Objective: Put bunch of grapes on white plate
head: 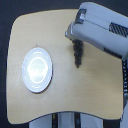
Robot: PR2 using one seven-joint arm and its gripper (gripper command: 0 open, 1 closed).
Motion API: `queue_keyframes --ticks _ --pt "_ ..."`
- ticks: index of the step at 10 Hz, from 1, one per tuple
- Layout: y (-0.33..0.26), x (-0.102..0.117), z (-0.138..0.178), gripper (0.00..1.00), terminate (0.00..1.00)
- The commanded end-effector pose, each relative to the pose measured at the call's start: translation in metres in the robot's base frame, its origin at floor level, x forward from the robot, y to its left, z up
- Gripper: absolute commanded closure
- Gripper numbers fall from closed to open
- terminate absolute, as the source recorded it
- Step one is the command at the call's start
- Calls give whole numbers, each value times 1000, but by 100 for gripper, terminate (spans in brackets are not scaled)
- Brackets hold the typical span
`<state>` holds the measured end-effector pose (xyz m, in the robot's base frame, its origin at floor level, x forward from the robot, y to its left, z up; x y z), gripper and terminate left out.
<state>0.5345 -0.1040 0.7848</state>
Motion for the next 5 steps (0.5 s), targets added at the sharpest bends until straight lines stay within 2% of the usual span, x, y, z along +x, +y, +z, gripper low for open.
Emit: queue_keyframes --ticks 1,5 --pt "3 16 -44 0 0" --pt "-7 18 -65 0 0"
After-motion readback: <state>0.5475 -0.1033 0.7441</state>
